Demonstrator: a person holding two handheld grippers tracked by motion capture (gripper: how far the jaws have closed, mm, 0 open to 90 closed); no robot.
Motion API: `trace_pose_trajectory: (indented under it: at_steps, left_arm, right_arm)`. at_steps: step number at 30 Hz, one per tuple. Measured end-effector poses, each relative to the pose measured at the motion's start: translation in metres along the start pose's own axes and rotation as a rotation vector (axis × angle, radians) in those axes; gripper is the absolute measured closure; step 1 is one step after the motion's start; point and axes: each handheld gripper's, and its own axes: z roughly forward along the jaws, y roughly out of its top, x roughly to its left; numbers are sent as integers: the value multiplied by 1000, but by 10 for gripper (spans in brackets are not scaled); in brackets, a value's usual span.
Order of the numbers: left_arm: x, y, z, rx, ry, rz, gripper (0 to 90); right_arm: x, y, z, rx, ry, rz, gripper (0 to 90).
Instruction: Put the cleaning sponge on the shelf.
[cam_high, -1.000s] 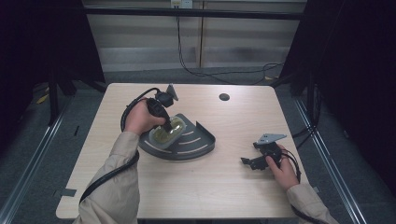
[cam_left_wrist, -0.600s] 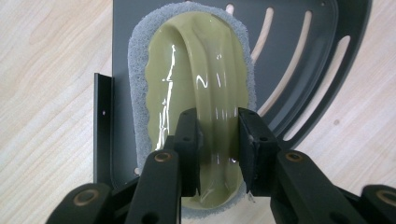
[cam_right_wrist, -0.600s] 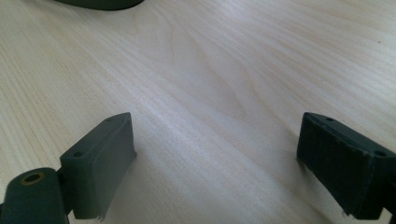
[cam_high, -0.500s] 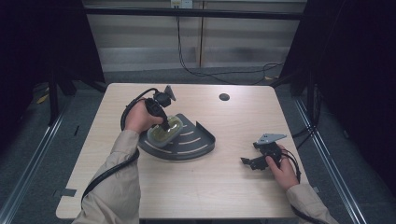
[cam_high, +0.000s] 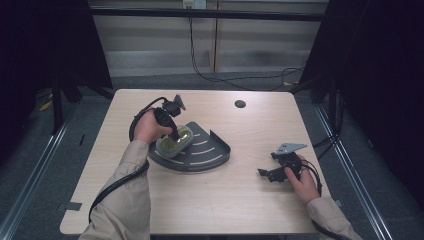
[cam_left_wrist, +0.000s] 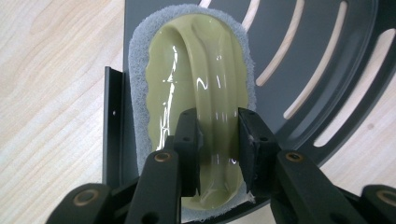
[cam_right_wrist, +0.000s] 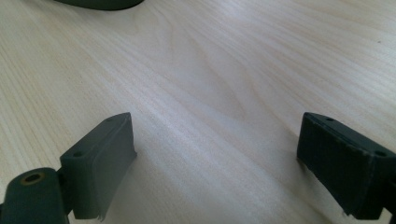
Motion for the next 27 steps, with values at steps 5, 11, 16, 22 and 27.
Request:
trace_pose_trajectory:
  at_steps: [5, 11, 16, 22, 27]
  left_arm:
    - [4, -1, 2, -1, -6, 6, 710]
    - [7, -4, 4, -5, -2, -8, 709]
    - [11, -7, 9, -3, 2, -13, 708]
    - [14, -10, 12, 1, 13, -6, 708]
    - [14, -11, 15, 3, 13, -3, 707]
  right_arm:
    - [0, 0, 0, -1, 0, -1, 108]
    - [0, 0, 0, -1, 0, -2, 108]
    - [0, 0, 0, 0, 0, -2, 108]
    - [0, 0, 0, 0, 0, -2, 108]
    - [0, 0, 0, 1, 0, 1, 108]
